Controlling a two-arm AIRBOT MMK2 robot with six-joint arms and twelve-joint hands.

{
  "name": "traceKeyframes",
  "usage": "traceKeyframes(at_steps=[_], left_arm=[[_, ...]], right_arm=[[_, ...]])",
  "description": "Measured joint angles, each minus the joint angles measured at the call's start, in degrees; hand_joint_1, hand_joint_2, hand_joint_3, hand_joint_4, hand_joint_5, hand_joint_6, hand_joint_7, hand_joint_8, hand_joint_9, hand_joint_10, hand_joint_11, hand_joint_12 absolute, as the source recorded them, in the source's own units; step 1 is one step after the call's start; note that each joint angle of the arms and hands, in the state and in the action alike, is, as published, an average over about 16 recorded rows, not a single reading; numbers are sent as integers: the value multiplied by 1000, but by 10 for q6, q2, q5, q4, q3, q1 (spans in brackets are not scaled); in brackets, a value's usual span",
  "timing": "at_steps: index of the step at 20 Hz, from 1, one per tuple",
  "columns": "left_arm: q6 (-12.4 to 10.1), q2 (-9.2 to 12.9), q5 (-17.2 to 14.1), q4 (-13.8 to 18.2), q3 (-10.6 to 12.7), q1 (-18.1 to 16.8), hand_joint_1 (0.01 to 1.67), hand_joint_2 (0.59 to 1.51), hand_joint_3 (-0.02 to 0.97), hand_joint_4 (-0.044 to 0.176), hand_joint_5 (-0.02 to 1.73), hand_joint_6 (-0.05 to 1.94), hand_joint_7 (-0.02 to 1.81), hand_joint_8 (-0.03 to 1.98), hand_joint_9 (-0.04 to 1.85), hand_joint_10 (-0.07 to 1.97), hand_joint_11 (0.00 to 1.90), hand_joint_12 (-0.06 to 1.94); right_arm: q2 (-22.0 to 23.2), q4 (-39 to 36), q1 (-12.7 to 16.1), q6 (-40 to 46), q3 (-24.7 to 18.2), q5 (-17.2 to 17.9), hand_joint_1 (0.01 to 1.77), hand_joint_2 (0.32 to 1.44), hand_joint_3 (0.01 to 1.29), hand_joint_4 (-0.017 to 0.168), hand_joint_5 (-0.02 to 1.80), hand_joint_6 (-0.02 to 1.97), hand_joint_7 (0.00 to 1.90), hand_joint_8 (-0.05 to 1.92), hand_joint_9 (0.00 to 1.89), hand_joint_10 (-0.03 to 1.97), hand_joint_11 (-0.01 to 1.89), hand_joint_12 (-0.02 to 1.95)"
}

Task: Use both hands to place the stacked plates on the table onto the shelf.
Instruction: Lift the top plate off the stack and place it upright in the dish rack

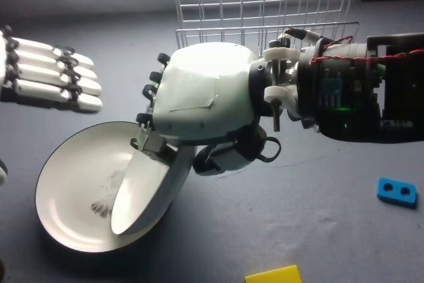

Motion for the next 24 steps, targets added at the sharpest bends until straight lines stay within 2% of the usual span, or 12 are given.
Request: traceKeyframes(at_steps=[5,9,15,24], left_arm=[[-24,18,-6,7,8,-21,14,1084,22,3,21,19,19,-15,21,6,12,7],[-32,27,-10,14,13,-29,14,1086,22,3,21,19,18,-15,21,7,12,7],[-32,29,-15,20,18,-34,15,1086,21,3,21,19,18,-15,22,7,12,7],[-29,23,-19,29,15,-34,14,1086,21,2,21,19,18,-15,22,6,12,7]], right_arm=[[25,17,25,5,-32,-16,1264,1048,12,2,838,1032,911,986,912,1068,728,1359],[45,35,43,10,-51,-21,1296,1049,12,-4,847,1073,927,986,898,1197,739,1357],[76,43,71,85,-56,13,1311,1048,12,-3,850,1105,942,969,913,1178,768,1343],[112,63,119,278,-38,64,1318,1047,12,-3,841,1135,927,1008,911,1196,778,1351]])
